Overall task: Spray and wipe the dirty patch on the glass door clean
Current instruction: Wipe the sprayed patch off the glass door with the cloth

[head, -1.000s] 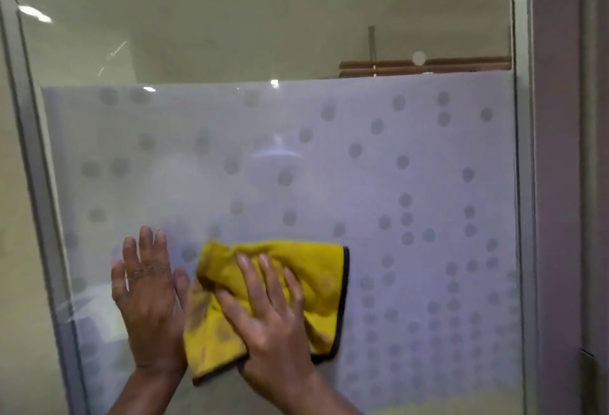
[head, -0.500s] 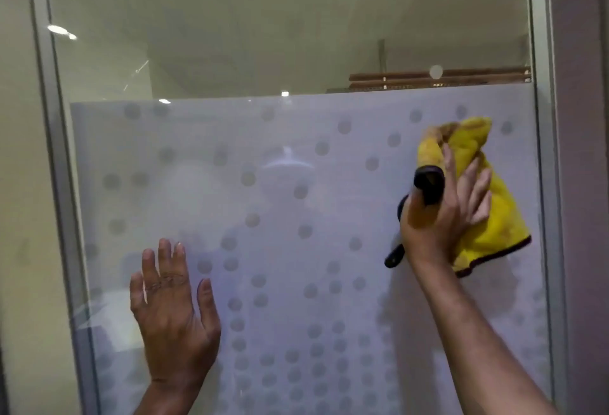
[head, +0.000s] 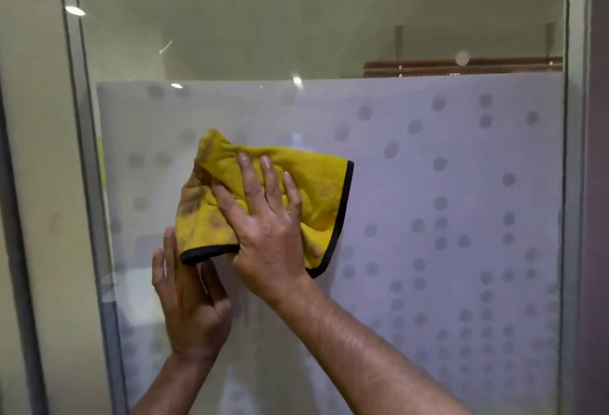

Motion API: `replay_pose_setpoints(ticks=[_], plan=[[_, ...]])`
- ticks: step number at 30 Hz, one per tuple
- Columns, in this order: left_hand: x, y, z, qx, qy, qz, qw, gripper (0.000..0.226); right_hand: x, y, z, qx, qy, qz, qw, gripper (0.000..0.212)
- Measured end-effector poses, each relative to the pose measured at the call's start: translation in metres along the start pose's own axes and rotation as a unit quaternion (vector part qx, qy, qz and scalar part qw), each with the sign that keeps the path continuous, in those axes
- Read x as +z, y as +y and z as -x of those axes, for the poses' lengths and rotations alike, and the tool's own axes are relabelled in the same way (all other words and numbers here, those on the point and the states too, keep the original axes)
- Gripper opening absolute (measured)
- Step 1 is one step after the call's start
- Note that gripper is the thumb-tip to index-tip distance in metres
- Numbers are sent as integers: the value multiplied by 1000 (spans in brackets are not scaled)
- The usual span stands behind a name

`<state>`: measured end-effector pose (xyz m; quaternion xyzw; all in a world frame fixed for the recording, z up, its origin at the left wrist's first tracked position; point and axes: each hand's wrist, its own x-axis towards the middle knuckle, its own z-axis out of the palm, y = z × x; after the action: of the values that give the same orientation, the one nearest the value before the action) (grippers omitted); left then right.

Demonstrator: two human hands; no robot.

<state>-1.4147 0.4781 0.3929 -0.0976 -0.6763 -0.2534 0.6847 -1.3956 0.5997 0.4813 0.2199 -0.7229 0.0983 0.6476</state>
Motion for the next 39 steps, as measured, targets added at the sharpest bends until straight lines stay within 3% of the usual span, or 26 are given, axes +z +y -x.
replay_pose_setpoints(ticks=[6,9,12,14,16,18,21,24,26,27,29,31,33,36,39], plan=[[-4,-3,-4,92,-24,-61,994,76,0,-10,93,19,-49,-8,999,55],[0,-6,-3,46,-8,-41,998,57,-3,-3,140,11,-69,0,998,61],[-2,-1,0,22,-16,-22,999,55,-9,13,196,-5,-87,32,996,67],[-4,3,-1,17,-23,-24,999,57,-13,31,236,1,-81,53,995,54],[-6,6,-1,6,-36,-24,999,58,-21,54,269,48,-67,79,993,35],[-8,8,-2,0,-48,-26,999,59,-31,76,290,76,-40,125,988,33],[-17,19,2,-27,-73,1,997,60,-49,92,299,124,-59,146,980,38],[-34,45,24,-50,-85,52,994,54,-80,90,273,265,-27,68,962,62],[-47,72,52,-63,-115,105,986,45,-100,83,251,353,12,-70,933,69],[-56,88,65,-80,-140,139,977,41,-109,79,241,389,45,-146,908,67],[-74,123,86,-140,-222,208,942,39,-124,70,223,487,93,-274,824,71],[-89,156,101,-214,-328,276,878,43,-142,59,206,588,95,-320,737,48],[-100,184,111,-278,-411,341,798,53,-165,46,196,648,54,-350,675,49],[-118,213,111,-340,-454,402,719,64,-188,27,198,653,10,-399,643,30],[-142,231,103,-361,-493,432,664,58,-200,1,211,605,-51,-398,687,59]])
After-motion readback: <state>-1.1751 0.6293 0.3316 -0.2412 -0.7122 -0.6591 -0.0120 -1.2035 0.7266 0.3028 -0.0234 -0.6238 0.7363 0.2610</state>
